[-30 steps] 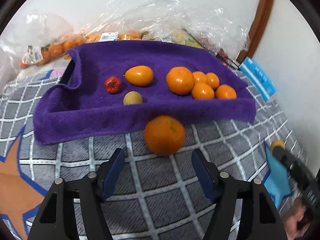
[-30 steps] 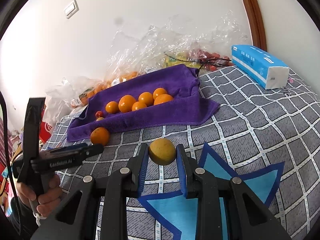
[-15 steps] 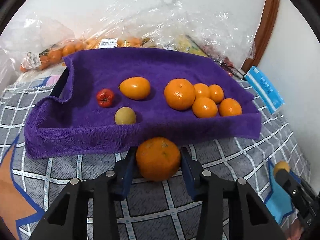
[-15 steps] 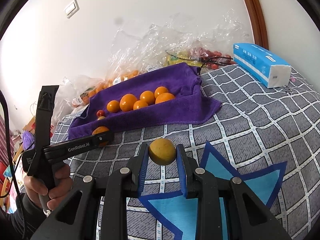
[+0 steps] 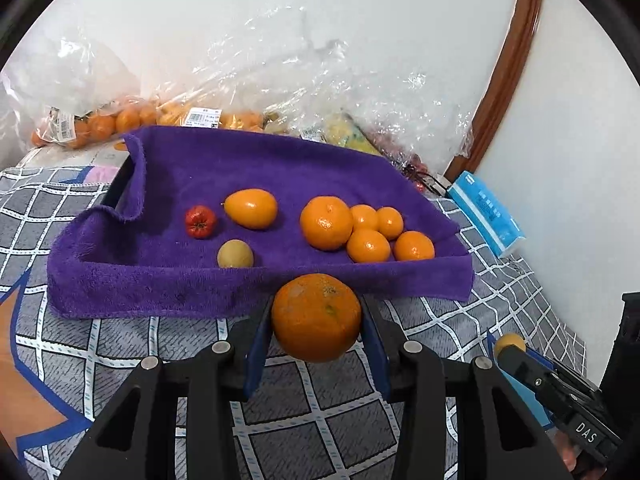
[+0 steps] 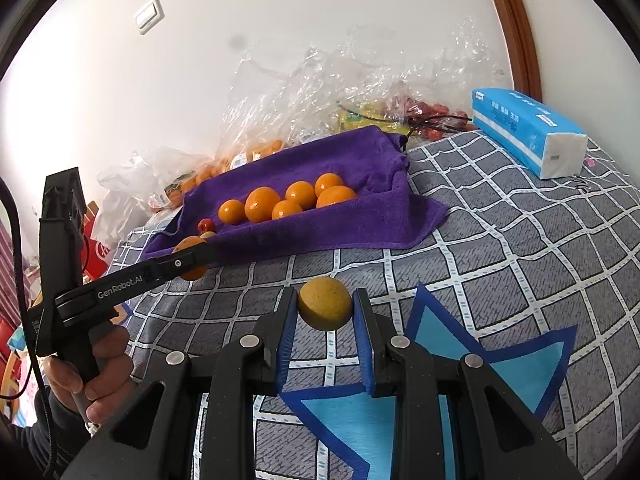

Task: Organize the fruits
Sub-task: 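Close the left tool on the large orange while the right tool holds the yellow-green fruit, then carry both held fruits up and over the purple towel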

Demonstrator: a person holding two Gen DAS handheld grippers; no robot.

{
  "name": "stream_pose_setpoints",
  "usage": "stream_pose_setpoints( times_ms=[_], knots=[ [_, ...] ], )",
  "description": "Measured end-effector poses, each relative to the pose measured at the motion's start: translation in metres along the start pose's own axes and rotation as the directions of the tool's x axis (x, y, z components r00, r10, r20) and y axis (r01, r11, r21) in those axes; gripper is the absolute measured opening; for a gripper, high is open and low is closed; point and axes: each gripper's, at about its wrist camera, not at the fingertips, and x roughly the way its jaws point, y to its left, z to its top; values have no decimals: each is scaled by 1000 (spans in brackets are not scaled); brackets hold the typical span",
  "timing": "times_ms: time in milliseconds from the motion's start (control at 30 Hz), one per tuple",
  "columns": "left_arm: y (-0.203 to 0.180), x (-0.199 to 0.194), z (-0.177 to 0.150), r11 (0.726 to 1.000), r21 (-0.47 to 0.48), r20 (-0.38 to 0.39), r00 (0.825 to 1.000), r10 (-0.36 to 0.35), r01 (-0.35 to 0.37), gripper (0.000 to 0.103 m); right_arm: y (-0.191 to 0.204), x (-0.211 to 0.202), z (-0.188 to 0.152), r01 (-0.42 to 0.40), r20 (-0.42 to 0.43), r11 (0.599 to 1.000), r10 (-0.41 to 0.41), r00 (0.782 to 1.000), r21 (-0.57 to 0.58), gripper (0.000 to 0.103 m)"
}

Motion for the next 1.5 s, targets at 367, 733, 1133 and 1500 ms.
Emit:
stream_pose_setpoints(
  times_ms=[367,733,1133,1500],
  knots=[
    [5,-8,7,999,-41,41,999,-19,21,41,5,0,-1,-12,-2,999,12,1000,-31,28],
    [16,-20,13,992,-106,80,995,-53,62,40,15,-2,-2,67,20,995,-66,998,-74,28],
    [16,-27,15,994,-104,118,993,-16,28,41,19,-17,15,66,43,997,-65,997,-42,28],
    [25,-27,16,989,-145,118,993,-24,41,41,41,-35,44,93,114,990,-81,990,-107,28]
  ],
)
